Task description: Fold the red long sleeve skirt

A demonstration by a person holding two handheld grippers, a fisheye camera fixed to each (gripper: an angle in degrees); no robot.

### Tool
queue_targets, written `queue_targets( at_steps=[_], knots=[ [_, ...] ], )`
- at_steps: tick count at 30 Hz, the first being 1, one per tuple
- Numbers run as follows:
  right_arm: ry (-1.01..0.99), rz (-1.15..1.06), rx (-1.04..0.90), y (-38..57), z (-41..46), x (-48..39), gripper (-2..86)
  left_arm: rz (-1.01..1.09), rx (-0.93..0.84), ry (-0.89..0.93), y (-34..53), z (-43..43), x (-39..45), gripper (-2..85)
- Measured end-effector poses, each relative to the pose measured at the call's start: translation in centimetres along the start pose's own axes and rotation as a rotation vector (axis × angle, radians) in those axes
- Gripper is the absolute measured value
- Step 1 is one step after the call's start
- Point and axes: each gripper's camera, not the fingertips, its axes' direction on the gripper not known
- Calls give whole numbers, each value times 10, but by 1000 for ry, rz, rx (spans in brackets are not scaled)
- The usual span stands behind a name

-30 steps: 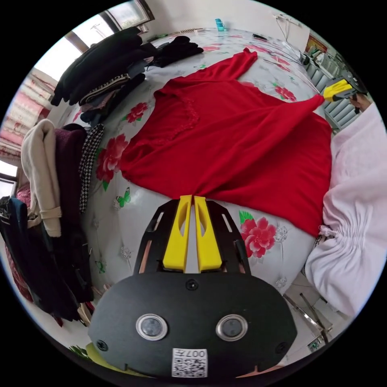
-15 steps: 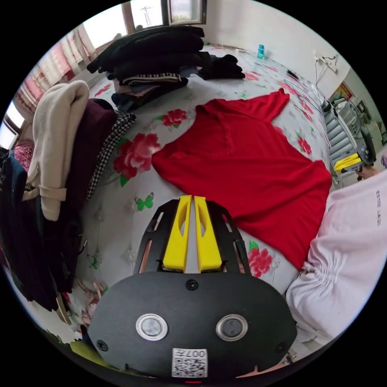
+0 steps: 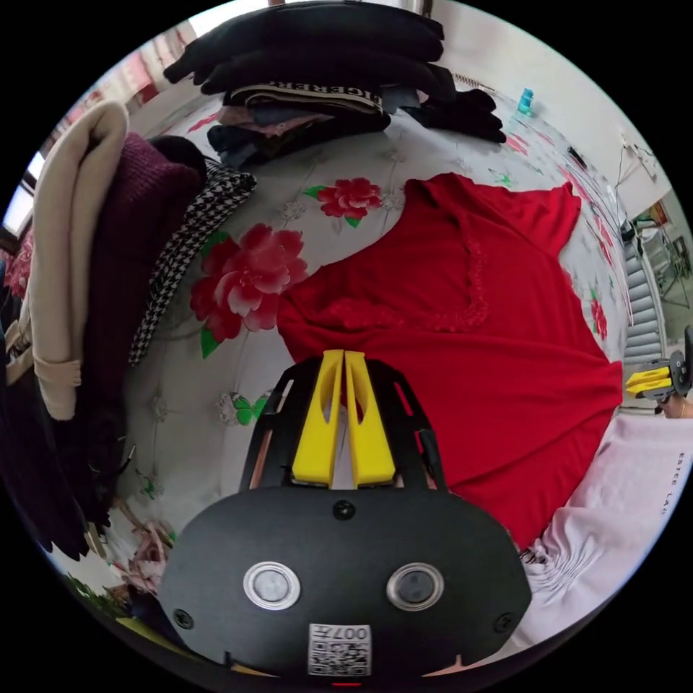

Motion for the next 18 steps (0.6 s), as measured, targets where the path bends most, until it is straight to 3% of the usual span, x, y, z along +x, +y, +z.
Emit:
queue_targets(
  at_steps=[2, 4, 8, 11, 13, 16, 18],
  knots=[
    [28, -19, 40, -10, -13, 2, 5, -18, -20, -11, 0, -2, 0, -10],
    [25, -47, 49, -15, -13, 1, 5, -29, 68, -58, 7, -24, 7, -10],
    [95, -7, 67, -19, -9, 12, 6, 6, 176, 40, 31, -54, 29, -10],
    [25, 32, -32, -15, 5, 27, 4, 72, 106, 47, 51, -42, 59, -10],
    [56, 0, -60, -2, 10, 27, 3, 105, -38, -4, 62, -13, 74, -10],
    [61, 48, -21, 7, -8, 38, 8, 131, -36, -57, 68, -7, 82, -10],
    [49, 97, 105, 6, -34, 54, 16, 113, -59, -48, 63, -8, 80, -10]
  ],
)
